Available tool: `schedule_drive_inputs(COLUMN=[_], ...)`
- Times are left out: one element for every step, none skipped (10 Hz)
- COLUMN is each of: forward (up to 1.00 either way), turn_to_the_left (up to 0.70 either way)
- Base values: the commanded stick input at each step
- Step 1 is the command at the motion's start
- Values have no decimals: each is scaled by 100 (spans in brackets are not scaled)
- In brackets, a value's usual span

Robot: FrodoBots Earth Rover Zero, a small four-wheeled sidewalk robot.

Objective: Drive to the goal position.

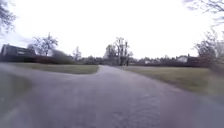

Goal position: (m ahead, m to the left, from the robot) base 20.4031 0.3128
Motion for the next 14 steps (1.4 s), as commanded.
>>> schedule_drive_inputs(forward=[100,100,100,100,100,100,100,100,100,100,100,100,100,100], turn_to_the_left=[-40,-25,-2,0,0,0,0,0,0,0,0,0,0,0])
